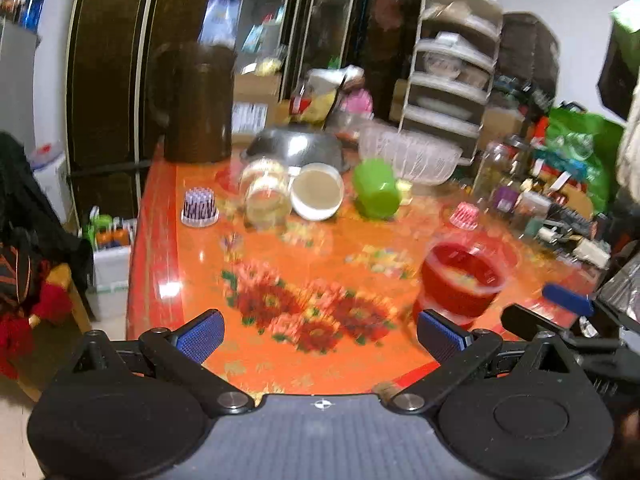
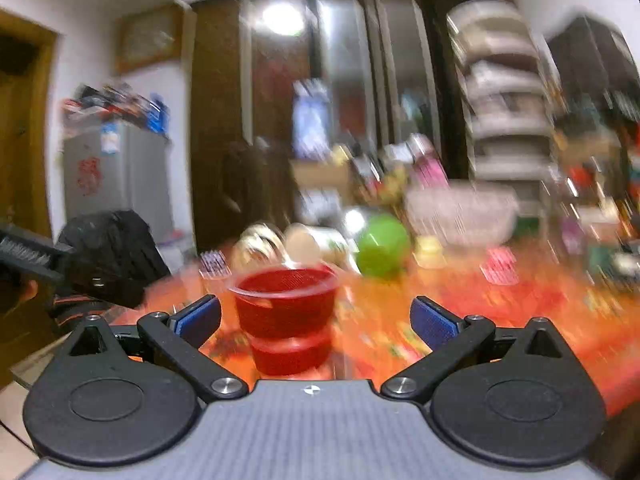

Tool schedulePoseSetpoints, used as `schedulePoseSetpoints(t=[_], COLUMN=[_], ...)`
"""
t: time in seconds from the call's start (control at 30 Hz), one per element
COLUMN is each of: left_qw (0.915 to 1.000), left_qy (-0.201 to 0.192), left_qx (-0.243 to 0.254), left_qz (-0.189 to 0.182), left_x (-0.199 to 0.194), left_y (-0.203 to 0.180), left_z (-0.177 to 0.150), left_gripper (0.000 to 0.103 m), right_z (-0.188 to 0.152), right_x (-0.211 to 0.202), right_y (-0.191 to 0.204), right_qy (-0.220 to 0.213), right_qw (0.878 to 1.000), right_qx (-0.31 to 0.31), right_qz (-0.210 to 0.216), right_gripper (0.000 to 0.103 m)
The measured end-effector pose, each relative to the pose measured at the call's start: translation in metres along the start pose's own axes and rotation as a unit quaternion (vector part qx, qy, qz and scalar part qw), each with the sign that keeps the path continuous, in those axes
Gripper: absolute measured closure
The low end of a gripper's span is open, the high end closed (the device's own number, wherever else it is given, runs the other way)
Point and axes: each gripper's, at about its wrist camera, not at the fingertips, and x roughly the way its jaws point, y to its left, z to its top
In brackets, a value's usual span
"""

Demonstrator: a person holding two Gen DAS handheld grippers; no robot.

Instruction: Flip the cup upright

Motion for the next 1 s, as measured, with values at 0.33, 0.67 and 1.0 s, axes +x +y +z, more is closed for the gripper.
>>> schedulePoseSetpoints(t=[0.33, 0.67, 1.0], left_qw=[0.9984, 0.9990, 0.9990], left_qy=[-0.027, 0.011, 0.027], left_qx=[0.046, 0.041, 0.035], left_qz=[-0.020, -0.016, -0.011], left_x=[-0.071, -0.052, -0.044], left_y=[-0.037, -0.052, -0.053], left_z=[0.025, 0.025, 0.023], left_gripper=[0.000, 0.000, 0.000], right_z=[0.063, 0.064, 0.062], right_x=[-0.073, -0.062, -0.060], right_y=[-0.003, -0.003, -0.003], right_qy=[0.087, 0.118, 0.119], right_qw=[0.996, 0.993, 0.993], right_qx=[0.016, 0.010, 0.022], right_qz=[-0.032, -0.013, 0.003], right_gripper=[0.001, 0.001, 0.001])
